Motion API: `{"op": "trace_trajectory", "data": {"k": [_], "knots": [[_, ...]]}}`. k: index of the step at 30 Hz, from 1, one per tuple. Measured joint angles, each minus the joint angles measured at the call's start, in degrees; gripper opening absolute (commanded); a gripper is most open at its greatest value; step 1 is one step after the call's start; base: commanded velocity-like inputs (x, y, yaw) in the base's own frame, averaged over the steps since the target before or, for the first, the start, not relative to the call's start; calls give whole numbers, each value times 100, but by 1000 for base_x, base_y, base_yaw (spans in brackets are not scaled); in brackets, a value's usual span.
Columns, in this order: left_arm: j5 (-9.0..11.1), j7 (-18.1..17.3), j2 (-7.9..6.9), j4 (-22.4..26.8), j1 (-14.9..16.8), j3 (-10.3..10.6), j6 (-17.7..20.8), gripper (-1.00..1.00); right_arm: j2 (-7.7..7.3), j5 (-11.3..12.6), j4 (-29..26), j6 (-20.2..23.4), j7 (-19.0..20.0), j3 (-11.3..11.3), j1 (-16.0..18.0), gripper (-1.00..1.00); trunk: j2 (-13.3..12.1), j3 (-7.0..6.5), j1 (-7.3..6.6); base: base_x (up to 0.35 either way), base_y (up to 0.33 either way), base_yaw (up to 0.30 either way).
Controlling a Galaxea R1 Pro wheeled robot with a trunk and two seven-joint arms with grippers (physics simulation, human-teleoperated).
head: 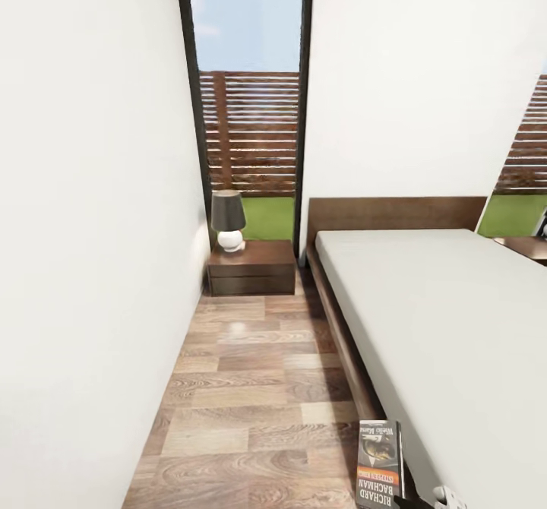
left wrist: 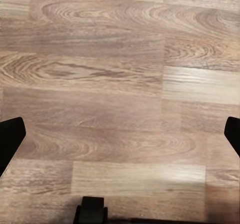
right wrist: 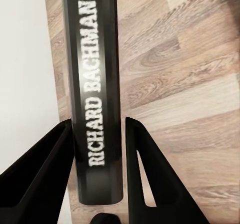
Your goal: In the bedroom, move the book from the bed onto either nightstand, and place the two sandals side by side next to the bed.
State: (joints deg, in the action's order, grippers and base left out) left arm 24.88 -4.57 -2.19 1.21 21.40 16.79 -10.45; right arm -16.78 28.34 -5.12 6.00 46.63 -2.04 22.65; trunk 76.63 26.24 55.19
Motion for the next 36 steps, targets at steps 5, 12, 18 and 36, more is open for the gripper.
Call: {"op": "trace_trajectory", "data": {"k": [5,12,18,36], "knots": [[0,0,0,0,0,0,-1,100,0,-2,1,-1,2,2,0,-100,0,0,-1,292,110,0],[0,0,0,2,0,0,0,100,0,-7,-1,-1,2,6,0,-100,0,0,-1,318,48,0],[0,0,0,1,0,0,1,100,0,-8,-2,-2,2,8,0,-100,0,0,-1,327,3,0],[0,0,0,1,0,0,1,100,0,-9,0,-2,2,14,0,-100,0,0,-1,329,0,0]]}}
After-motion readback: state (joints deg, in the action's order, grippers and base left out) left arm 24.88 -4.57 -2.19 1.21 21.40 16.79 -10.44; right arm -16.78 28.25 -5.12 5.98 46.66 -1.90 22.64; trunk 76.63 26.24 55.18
